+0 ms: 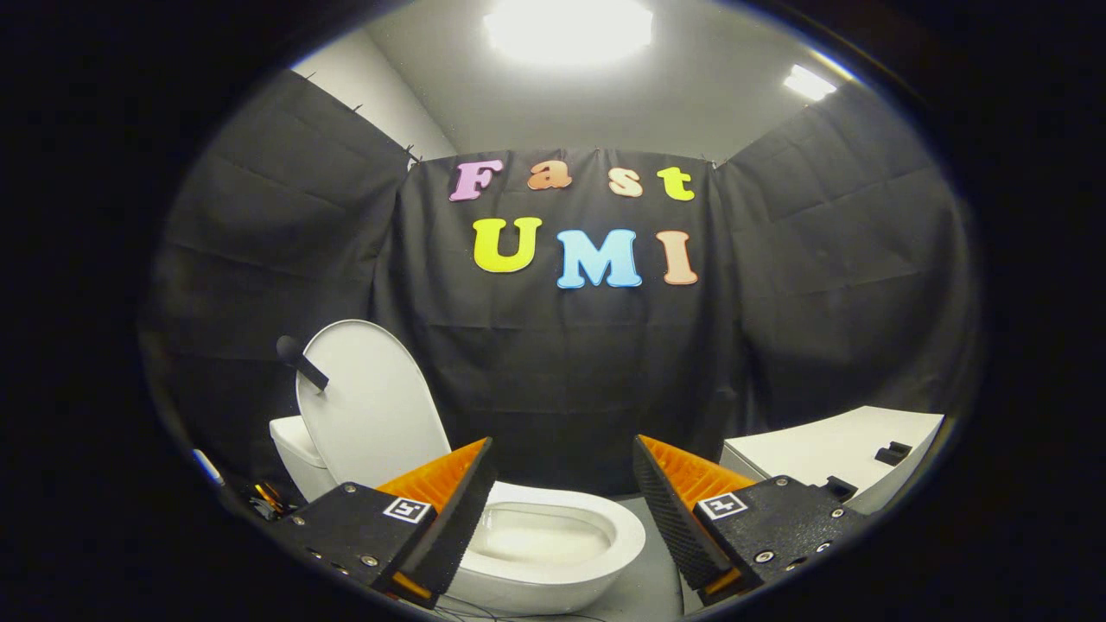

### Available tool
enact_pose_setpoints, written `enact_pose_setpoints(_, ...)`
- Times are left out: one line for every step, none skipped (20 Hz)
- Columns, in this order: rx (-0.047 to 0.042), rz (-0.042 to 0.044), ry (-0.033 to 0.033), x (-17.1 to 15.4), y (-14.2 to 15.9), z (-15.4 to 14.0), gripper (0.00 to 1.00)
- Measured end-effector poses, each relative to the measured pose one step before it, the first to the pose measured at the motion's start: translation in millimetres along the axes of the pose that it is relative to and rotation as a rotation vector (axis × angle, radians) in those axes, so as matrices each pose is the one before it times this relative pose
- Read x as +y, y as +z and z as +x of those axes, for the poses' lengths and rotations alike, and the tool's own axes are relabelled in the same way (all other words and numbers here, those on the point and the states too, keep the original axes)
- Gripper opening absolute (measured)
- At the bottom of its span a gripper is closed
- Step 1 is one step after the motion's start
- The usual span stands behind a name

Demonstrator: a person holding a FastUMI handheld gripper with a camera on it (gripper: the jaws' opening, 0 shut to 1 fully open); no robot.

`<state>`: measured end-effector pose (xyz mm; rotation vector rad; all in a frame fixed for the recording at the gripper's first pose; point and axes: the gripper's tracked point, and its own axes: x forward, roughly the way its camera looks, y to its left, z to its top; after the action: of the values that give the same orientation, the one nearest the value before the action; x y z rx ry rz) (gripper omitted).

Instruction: Open the toilet lid.

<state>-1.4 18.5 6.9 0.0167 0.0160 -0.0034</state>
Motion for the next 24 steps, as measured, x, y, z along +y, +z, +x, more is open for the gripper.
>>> enact_pose_setpoints(0.00289, -0.00157, 0.00054, 0.62, -0.78, -0.26, 0.96)
enact_pose_setpoints(0.00319, -0.00095, -0.00055, -0.33, -0.76, 0.69, 0.96)
enact_pose_setpoints(0.00118, -0.00071, 0.00066, 0.61, 0.50, 0.52, 0.96)
enact_pose_setpoints(-0.00002, -0.00091, 0.00107, 0.80, -0.12, -1.44, 0.96)
enact_pose_setpoints(0.00224, -0.00011, 0.00110, 0.12, 0.12, 0.03, 0.96)
enact_pose_setpoints(0.00130, 0.00058, 0.00200, 0.37, -1.03, -1.56, 0.96)
enact_pose_setpoints(0.00277, 0.00096, -0.00084, 0.15, -0.20, 0.07, 0.96)
enact_pose_setpoints(0.00173, 0.00112, 0.00056, 0.17, -0.23, -0.33, 0.96)
enact_pose_setpoints(0.00159, 0.00216, -0.00041, -0.46, -0.28, 0.36, 0.96)
enact_pose_setpoints(-0.00081, 0.00202, -0.00004, -0.52, 0.69, -0.25, 0.96)
enact_pose_setpoints(0.00028, 0.00241, -0.00027, 0.41, 1.37, 0.21, 0.96)
enact_pose_setpoints(0.00038, 0.00214, -0.00018, 0.11, -0.60, -0.01, 0.96)
enact_pose_setpoints(0.00060, 0.00141, -0.00022, 0.13, 0.53, 0.02, 0.96)
enact_pose_setpoints(0.00137, 0.00045, 0.00012, -0.46, -1.33, -2.26, 0.96)
enact_pose_setpoints(0.00136, -0.00089, -0.00038, 0.62, 0.14, 0.65, 0.96)
enact_pose_setpoints(0.00091, -0.00136, 0.00076, 0.55, -0.08, -0.35, 0.96)
enact_pose_setpoints(0.00139, -0.00101, 0.00103, 0.26, 0.25, 1.58, 0.96)
enact_pose_setpoints(0.00234, -0.00042, 0.00075, 0.13, -0.91, -1.21, 0.96)
enact_pose_setpoints(0.00040, -0.00027, 0.00106, 0.22, 0.59, 0.33, 0.96)
enact_pose_setpoints(-0.00067, -0.00081, -0.00031, -0.18, -0.21, -0.22, 0.96)
enact_pose_setpoints(-0.00056, 0.00026, 0.00080, 0.47, 0.91, 0.71, 0.96)
enact_pose_setpoints(-0.00005, 0.00043, -0.00057, 0.29, -0.01, -1.18, 0.96)
enact_pose_setpoints(0.00069, -0.00017, -0.00001, 0.11, 0.38, -0.14, 0.96)
enact_pose_setpoints(0.00170, 0.00004, -0.00112, -0.81, -0.39, 1.14, 0.96)
